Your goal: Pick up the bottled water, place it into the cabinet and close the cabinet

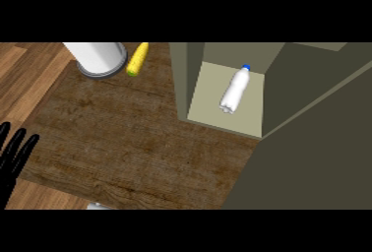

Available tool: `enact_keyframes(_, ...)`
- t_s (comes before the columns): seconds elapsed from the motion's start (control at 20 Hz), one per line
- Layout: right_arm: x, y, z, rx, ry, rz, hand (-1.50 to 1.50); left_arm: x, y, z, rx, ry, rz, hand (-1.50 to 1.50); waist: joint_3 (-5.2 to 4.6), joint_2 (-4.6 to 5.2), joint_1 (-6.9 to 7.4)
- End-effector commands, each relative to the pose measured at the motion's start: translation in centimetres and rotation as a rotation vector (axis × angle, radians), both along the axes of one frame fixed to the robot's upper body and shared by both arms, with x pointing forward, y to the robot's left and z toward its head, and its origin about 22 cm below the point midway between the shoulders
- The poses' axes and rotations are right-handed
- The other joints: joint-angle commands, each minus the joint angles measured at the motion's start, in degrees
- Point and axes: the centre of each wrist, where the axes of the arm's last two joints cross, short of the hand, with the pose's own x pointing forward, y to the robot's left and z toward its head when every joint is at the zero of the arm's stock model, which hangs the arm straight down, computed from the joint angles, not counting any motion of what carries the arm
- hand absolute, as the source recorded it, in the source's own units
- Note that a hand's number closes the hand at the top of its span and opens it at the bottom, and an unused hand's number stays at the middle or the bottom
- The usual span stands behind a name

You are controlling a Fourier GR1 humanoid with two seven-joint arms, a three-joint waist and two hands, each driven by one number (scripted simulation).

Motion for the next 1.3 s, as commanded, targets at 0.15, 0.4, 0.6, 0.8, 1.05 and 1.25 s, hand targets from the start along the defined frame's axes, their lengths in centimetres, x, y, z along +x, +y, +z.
enact_keyframes(0.15, 0.2, 1.8, 0.8, -0.001, -0.033, 0.052, 1.50, 0.3, 0.2, 0.3, -0.011, -0.011, -0.010, -1.50, -0.08, 0.46, -0.20)
enact_keyframes(0.4, 0.1, 2.2, 0.0, 0.060, 0.046, 0.037, 1.50, 0.3, 0.9, 0.2, -0.005, -0.007, 0.012, -1.50, 0.03, 1.20, -0.39)
enact_keyframes(0.6, 0.0, 2.6, -0.9, 0.090, 0.116, 0.104, 1.50, 0.7, 0.7, 0.7, 0.002, -0.031, -0.014, -1.50, 0.20, 2.42, 1.55)
enact_keyframes(0.8, 0.2, 2.5, -1.2, 0.115, 0.151, 0.098, 1.50, 0.7, 0.6, 0.7, -0.008, -0.030, -0.029, -1.50, 0.25, 2.85, 2.66)
enact_keyframes(1.05, 1.2, 2.1, -1.4, 0.132, 0.153, -0.001, 1.50, 1.3, 1.0, 1.3, 0.000, -0.055, -0.031, -1.50, 0.37, 3.16, 2.28)
enact_keyframes(1.25, 2.6, 1.9, -0.8, 0.068, 0.072, -0.059, 1.50, 1.4, 1.1, 1.3, 0.000, -0.047, -0.022, -1.50, 0.32, 2.63, 2.04)
